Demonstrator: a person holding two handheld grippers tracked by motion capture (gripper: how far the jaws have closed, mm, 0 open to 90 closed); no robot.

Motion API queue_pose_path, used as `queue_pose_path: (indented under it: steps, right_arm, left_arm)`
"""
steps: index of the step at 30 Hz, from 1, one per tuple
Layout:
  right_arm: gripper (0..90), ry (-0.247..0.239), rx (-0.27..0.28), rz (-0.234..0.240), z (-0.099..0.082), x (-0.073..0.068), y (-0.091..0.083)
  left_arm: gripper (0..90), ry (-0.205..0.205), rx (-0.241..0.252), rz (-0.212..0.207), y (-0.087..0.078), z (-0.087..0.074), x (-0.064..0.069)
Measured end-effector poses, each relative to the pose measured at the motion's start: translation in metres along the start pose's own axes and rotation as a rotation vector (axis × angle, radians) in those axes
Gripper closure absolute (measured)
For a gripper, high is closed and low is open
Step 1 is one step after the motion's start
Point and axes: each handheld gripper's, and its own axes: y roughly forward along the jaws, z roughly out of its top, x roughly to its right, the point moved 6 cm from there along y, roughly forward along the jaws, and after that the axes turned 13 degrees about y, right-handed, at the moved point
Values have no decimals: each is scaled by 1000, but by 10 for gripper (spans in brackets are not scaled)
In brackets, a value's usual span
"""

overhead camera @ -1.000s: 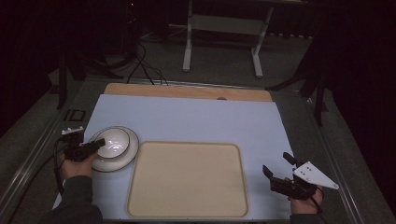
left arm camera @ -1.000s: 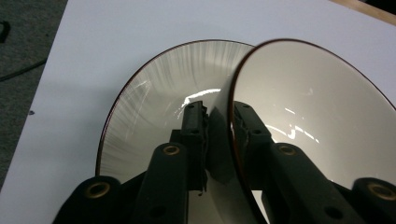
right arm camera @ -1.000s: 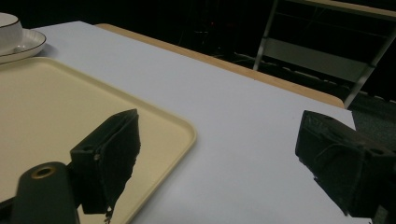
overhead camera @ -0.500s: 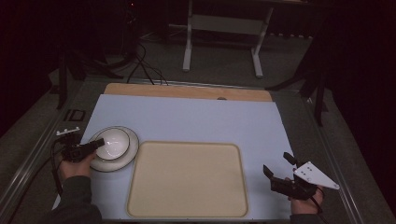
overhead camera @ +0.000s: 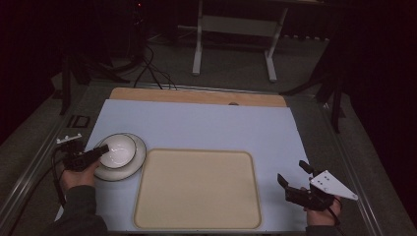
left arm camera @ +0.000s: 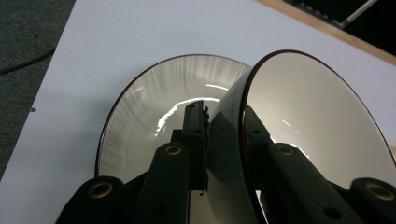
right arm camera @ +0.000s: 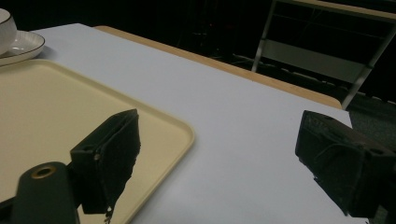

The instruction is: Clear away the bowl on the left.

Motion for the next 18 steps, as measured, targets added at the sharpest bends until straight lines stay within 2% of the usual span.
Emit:
queue_pose_path:
  steps: [15, 18]
  right_arm:
    - [136, 1, 1, -1, 0, 0, 0]
    - [136, 0, 0, -1, 0, 0, 0]
  left_arm:
    - [777, -21, 74, -23, -12, 7, 8]
    - [776, -15, 88, -28, -15, 9, 11]
